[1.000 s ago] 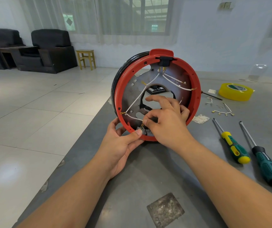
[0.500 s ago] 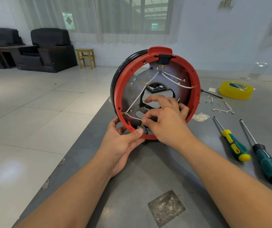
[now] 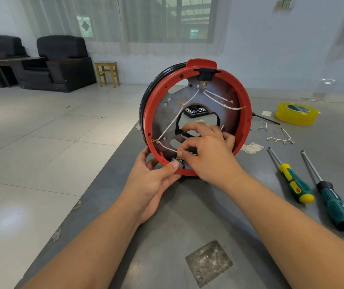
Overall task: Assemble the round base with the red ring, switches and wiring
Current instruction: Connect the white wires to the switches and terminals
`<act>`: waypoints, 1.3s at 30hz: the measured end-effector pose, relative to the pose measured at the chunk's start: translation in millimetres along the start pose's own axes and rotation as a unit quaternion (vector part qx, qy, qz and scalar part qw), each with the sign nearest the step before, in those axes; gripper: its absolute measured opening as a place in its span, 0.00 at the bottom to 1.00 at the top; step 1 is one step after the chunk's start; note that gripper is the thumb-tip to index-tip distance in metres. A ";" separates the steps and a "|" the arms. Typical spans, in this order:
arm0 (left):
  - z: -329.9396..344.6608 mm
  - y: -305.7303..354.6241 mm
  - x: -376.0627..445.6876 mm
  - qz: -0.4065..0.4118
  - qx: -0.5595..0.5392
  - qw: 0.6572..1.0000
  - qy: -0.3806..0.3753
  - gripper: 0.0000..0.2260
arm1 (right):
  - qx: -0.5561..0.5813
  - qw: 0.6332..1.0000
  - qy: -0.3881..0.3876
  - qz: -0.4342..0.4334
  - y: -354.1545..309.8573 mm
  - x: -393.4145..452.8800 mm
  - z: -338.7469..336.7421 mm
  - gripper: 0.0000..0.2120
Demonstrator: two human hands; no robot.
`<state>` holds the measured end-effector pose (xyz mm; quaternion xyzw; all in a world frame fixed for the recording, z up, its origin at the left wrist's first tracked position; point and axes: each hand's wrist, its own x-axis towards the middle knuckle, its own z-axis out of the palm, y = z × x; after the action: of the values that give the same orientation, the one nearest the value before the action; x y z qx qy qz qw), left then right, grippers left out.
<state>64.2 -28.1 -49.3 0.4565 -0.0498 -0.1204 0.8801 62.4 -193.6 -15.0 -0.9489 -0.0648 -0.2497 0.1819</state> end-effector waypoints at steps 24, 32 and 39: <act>-1.2 0.8 1.2 0.010 0.010 1.000 -0.017 0.24 | -0.043 0.997 -0.043 -0.056 10.3 5.6 -15.5 0.05; -0.6 -0.6 0.4 0.026 0.014 0.999 -0.035 0.23 | -0.042 0.998 -0.027 -0.050 8.6 2.3 -10.4 0.05; -0.6 -1.7 1.0 0.027 0.012 0.999 -0.034 0.24 | -0.026 0.998 -0.013 -0.047 8.9 1.3 -8.9 0.05</act>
<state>65.0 -28.8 -51.1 0.4613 -0.0933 -0.1119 0.8752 61.4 -205.2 -10.0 -0.9524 -0.1055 -0.2470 0.1440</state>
